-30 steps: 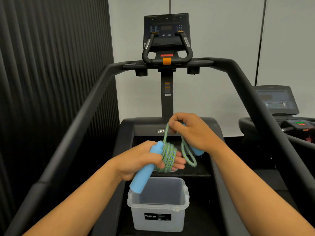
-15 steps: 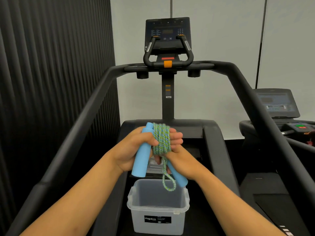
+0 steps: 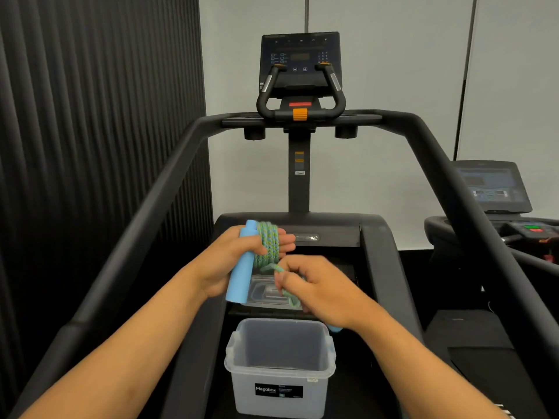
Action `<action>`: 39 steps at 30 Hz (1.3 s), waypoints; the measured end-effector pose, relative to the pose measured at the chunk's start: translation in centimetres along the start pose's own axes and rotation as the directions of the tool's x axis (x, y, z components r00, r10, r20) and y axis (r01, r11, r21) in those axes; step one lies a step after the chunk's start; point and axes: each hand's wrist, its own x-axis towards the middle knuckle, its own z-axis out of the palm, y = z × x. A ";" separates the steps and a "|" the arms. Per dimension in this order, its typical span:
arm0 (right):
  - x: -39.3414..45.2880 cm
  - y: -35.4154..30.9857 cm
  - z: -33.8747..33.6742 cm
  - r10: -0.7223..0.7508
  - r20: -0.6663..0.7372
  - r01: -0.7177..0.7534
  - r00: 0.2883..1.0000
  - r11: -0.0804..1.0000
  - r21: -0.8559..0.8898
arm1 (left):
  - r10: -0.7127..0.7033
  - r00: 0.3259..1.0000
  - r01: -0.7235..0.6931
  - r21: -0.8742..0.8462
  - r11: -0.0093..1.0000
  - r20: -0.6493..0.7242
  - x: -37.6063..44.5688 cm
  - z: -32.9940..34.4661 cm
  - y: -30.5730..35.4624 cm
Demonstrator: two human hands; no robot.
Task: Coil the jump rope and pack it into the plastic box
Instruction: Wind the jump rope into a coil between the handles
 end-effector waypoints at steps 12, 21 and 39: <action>2.9 -1.6 -5.5 -0.094 -0.049 0.082 0.994 0.976 -0.202 | -0.160 0.948 0.127 0.132 0.983 0.274 -1.4 2.1 0.1; 3.7 1.7 -4.6 -0.029 -0.067 0.051 0.997 0.934 0.354 | -0.110 0.931 0.162 -0.123 0.979 0.349 -1.7 3.0 0.0; 2.7 4.1 -2.5 0.051 -0.264 0.102 0.963 0.840 0.533 | -0.111 0.972 0.145 -0.155 0.977 0.209 -2.1 2.2 -0.7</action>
